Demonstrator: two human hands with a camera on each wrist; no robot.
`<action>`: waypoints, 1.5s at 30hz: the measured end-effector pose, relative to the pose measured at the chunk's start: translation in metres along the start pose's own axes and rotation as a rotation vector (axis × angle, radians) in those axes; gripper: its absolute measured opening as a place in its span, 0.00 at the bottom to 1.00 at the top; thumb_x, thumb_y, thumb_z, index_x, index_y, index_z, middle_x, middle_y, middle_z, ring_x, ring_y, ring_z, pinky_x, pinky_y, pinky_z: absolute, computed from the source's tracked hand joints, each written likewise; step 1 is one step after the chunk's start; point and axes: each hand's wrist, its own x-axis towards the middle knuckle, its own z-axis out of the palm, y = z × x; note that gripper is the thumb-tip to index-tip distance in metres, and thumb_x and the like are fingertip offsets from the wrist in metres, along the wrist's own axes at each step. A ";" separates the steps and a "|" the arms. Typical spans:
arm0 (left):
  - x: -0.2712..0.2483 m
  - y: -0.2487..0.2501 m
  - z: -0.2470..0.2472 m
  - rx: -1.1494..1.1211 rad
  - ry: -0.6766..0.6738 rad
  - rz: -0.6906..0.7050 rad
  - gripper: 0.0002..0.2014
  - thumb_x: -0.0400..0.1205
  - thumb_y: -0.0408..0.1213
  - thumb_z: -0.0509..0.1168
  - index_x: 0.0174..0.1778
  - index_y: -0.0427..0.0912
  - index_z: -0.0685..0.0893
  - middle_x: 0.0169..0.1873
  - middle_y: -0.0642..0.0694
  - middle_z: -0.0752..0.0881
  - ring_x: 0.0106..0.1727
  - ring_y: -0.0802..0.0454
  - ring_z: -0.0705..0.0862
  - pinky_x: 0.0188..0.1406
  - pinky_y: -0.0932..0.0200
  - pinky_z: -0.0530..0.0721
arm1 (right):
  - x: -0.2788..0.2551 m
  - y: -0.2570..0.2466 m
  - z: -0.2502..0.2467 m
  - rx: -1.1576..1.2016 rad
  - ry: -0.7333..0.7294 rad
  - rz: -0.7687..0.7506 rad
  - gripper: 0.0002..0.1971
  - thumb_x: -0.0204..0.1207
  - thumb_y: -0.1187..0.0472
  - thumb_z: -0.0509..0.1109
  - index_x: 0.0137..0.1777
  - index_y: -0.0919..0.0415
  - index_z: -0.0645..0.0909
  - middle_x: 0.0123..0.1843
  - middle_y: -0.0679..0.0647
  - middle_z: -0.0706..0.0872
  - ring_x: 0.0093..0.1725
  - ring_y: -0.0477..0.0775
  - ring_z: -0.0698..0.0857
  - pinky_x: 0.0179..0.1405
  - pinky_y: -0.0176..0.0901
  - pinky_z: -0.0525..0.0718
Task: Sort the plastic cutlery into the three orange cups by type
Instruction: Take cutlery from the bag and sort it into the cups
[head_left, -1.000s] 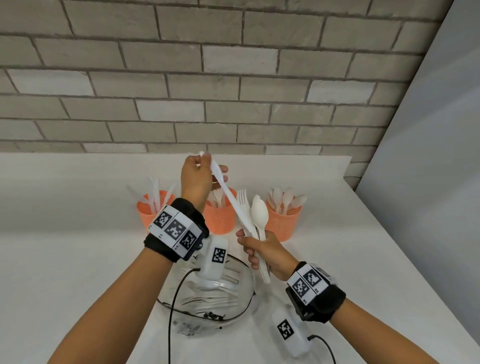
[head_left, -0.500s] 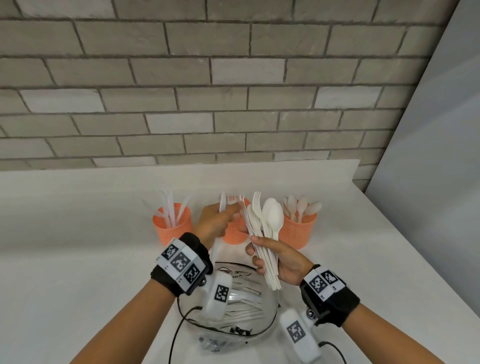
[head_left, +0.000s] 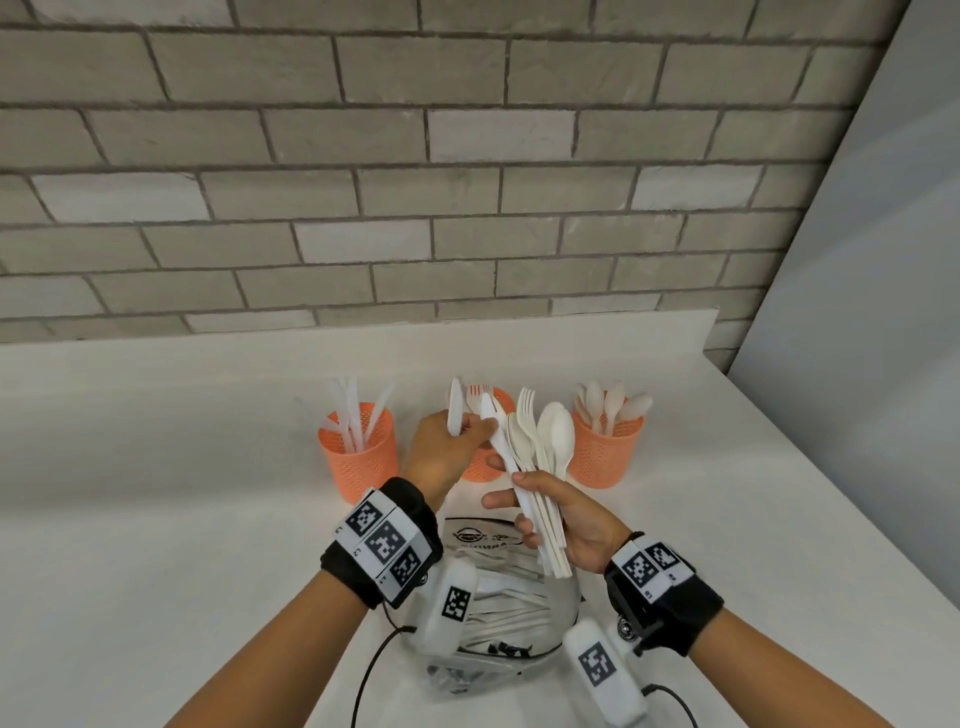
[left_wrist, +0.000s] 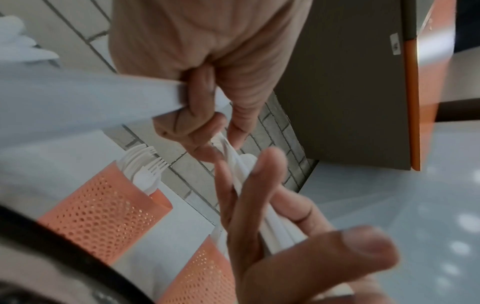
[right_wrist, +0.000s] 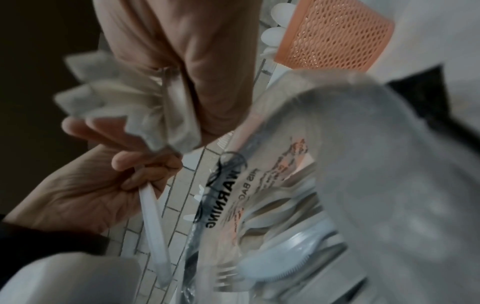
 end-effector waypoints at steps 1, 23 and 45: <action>-0.001 -0.001 0.001 -0.011 -0.010 -0.004 0.10 0.79 0.36 0.68 0.32 0.42 0.82 0.23 0.52 0.83 0.15 0.69 0.76 0.17 0.74 0.70 | 0.000 0.000 -0.001 -0.004 0.002 -0.003 0.16 0.71 0.58 0.63 0.59 0.51 0.78 0.40 0.53 0.91 0.20 0.42 0.77 0.16 0.29 0.76; 0.036 0.002 -0.054 -0.530 0.183 -0.015 0.08 0.88 0.35 0.51 0.45 0.44 0.73 0.22 0.46 0.74 0.22 0.54 0.77 0.34 0.57 0.80 | 0.012 -0.004 -0.003 -0.532 0.346 -0.345 0.14 0.78 0.67 0.68 0.61 0.73 0.77 0.20 0.45 0.73 0.16 0.41 0.69 0.17 0.32 0.70; 0.093 -0.044 -0.086 0.103 0.385 0.203 0.09 0.82 0.39 0.62 0.43 0.35 0.78 0.34 0.40 0.84 0.36 0.52 0.81 0.44 0.59 0.76 | 0.025 -0.008 0.017 -0.214 0.165 -0.105 0.03 0.79 0.65 0.62 0.48 0.63 0.76 0.23 0.54 0.82 0.18 0.48 0.78 0.16 0.34 0.74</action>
